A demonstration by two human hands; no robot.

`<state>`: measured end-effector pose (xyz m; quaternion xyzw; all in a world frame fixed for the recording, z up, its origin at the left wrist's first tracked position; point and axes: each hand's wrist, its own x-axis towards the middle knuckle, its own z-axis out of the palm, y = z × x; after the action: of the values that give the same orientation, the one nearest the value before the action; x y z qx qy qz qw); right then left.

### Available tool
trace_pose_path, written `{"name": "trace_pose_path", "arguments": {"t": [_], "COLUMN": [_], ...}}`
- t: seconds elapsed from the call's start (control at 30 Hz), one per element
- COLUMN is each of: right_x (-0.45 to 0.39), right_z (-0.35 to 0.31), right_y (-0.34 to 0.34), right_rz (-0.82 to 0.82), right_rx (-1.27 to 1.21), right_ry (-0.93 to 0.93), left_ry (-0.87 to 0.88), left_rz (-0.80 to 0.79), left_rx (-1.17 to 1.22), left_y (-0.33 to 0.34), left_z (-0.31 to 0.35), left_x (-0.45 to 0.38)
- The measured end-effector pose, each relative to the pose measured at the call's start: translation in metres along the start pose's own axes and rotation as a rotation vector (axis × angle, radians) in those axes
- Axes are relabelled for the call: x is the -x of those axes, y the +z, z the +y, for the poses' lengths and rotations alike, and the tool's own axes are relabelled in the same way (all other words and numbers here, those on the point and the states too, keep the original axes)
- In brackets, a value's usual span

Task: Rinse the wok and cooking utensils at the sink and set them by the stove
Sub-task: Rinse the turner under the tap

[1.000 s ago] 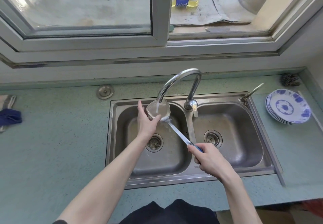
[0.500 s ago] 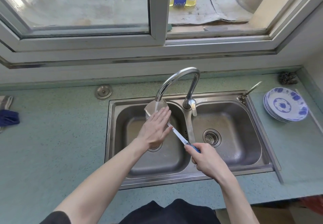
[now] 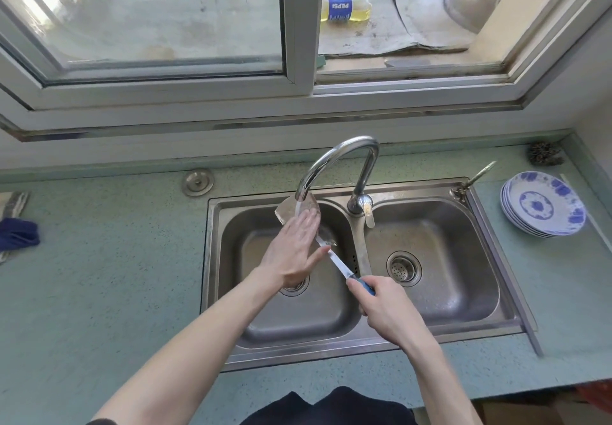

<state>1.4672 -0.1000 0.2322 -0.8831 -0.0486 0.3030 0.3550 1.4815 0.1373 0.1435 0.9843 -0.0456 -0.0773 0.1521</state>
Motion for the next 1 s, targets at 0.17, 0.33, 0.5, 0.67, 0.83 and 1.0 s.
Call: {"name": "trace_pose_path", "arguments": {"t": [0.17, 0.33, 0.5, 0.67, 0.83, 1.0], "right_x": [-0.003, -0.001, 0.003, 0.006, 0.013, 0.012], "right_z": [-0.005, -0.009, -0.011, -0.010, -0.007, -0.013], "right_y": [-0.005, -0.017, -0.014, -0.018, -0.012, -0.003], "right_rz": [0.021, -0.028, -0.031, -0.071, -0.090, -0.031], "right_rx": [-0.032, -0.123, -0.109, -0.084, -0.024, 0.055], "right_ry": [-0.009, -0.018, -0.025, -0.017, -0.011, -0.026], "left_ry": [0.024, -0.114, -0.167, -0.200, -0.155, -0.067], "left_rz": [0.064, 0.125, 0.130, 0.152, 0.103, 0.072], "left_rx": [-0.056, 0.010, -0.022, -0.026, -0.051, -0.004], "left_y": [-0.024, -0.037, -0.028, -0.021, -0.023, -0.002], "left_z": [0.001, 0.008, 0.005, 0.006, -0.007, 0.002], "left_x": [-0.014, -0.030, -0.036, -0.026, -0.012, 0.011]}}
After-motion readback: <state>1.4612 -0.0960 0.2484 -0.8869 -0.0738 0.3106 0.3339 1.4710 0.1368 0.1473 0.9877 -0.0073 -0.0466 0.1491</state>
